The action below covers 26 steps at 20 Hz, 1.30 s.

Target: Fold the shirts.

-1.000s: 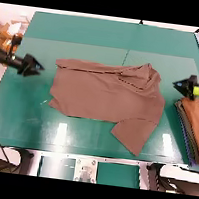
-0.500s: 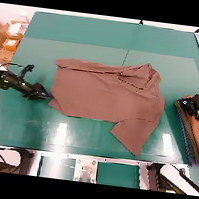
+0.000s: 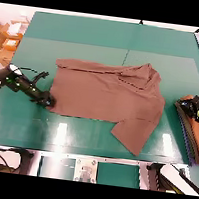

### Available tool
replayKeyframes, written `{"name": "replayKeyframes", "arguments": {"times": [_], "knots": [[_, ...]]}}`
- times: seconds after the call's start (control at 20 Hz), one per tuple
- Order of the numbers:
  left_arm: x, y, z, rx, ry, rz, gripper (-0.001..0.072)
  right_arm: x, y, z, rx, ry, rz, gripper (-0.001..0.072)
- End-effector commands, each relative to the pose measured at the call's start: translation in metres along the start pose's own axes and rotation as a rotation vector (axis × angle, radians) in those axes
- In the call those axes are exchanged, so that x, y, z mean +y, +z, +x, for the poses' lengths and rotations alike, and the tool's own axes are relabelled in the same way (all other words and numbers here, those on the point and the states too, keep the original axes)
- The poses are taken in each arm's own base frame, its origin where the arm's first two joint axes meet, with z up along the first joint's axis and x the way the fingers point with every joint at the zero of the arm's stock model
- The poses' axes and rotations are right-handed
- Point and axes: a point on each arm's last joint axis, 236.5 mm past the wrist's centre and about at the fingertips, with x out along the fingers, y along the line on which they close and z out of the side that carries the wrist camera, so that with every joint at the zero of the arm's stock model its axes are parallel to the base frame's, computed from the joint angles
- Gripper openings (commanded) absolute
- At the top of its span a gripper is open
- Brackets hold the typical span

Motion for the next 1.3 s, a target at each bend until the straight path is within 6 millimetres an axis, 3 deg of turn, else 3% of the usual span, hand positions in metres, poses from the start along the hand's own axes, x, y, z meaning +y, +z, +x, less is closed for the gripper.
{"name": "replayKeyframes", "arguments": {"times": [0.0,0.05,0.1,0.25,0.4,0.65,0.8,0.9,0.95,1.0,1.05,1.15,1.25], "knots": [[0.006,-0.008,-0.029,-0.047,0.032,-0.073,0.0021,-0.034,-0.020,-0.003,0.078,-0.145,0.075,0.0315],[0.007,-0.004,-0.037,-0.085,0.035,-0.080,0.0021,-0.046,-0.033,-0.002,0.116,-0.188,0.114,0.0401],[0.007,-0.001,-0.041,-0.110,0.034,-0.098,0.0021,-0.052,-0.046,0.002,0.148,-0.198,0.148,0.0416],[0.012,-0.008,-0.030,-0.101,0.029,-0.167,0.0021,-0.063,-0.081,0.026,0.201,-0.177,0.218,0.0414],[0.021,-0.015,-0.012,-0.103,0.038,-0.213,0.0022,-0.062,-0.112,0.050,0.256,-0.113,0.258,0.0399],[0.025,-0.010,-0.012,-0.131,0.048,-0.215,0.0021,-0.060,-0.135,0.070,0.323,-0.080,0.283,0.0393],[0.023,-0.007,-0.012,-0.142,0.038,-0.218,0.0021,-0.050,-0.122,0.089,0.276,-0.018,0.263,0.0392],[0.021,-0.006,-0.012,-0.146,0.030,-0.221,0.0021,-0.046,-0.112,0.096,0.241,0.022,0.266,0.0296],[0.021,-0.006,-0.012,-0.146,0.030,-0.221,0.0021,-0.043,-0.109,0.097,0.236,0.034,0.255,0.0201],[0.020,-0.005,-0.012,-0.148,0.027,-0.221,0.0021,-0.038,-0.107,0.095,0.238,0.054,0.231,0.0056],[0.017,-0.004,-0.015,-0.153,0.022,-0.216,0.0021,-0.029,-0.104,0.092,0.244,0.085,0.208,0.0015],[0.004,0.005,-0.038,-0.199,0.025,-0.172,0.0020,0.003,-0.080,0.076,0.206,0.162,0.148,0.0013],[-0.030,0.028,-0.091,-0.342,0.033,-0.080,0.0020,0.070,-0.024,0.033,0.052,0.309,0.034,0.0013]]}}
